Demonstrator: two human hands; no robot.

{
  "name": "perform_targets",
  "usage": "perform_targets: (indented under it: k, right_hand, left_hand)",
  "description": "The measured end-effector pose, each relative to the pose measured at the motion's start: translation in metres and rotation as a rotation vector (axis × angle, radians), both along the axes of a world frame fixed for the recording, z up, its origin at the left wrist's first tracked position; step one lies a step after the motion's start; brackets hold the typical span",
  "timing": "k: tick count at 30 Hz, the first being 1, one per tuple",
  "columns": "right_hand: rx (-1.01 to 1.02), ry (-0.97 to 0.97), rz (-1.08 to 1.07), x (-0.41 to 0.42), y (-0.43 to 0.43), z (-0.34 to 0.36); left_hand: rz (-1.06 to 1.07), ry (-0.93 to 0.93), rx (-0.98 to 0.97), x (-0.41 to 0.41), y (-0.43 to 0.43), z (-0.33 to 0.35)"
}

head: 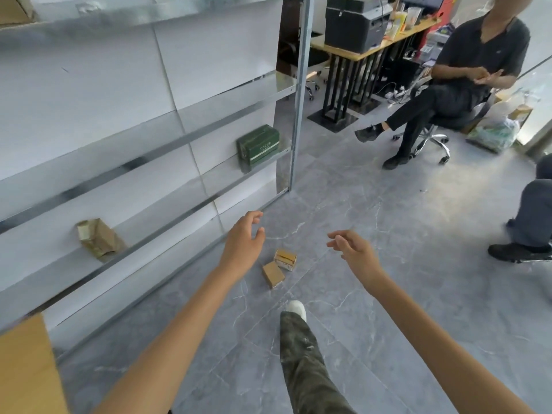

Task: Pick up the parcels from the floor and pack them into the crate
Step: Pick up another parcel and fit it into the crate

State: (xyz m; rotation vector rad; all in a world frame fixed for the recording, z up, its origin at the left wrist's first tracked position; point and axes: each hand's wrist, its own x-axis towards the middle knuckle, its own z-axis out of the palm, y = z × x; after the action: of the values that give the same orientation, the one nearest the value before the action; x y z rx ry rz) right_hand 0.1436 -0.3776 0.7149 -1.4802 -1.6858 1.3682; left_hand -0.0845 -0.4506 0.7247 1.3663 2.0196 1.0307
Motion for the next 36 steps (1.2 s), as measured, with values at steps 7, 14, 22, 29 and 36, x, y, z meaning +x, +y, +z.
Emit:
perform_targets:
  k: [7,14,22,29,36]
  right_hand:
    - [-0.143,-0.064,0.018,-0.045,0.165,-0.057]
    - [-0.325,-0.174,-0.011,-0.093,0.271,-0.149]
    - [-0.490,-0.374,0.007,-0.133,0.347,-0.449]
    - [-0.659,-0.476,0.037,-0.149,0.384,-0.728]
    - [-0.842,-0.151,-0.094,-0.172,0.380,-0.815]
  left_hand:
    - [0.061,-0.052,-0.136,-0.038,0.170,-0.054]
    - [0.102,-0.110,-0.284,-0.081,0.272,-0.149]
    - [-0.061,-0.054,-0.581,-0.134,0.359,-0.465]
    - [-0.166,-0.027,-0.823,-0.133,0.403,-0.748]
    - [-0.094,-0.151,-0.973,-0.111,0.423,-0.842]
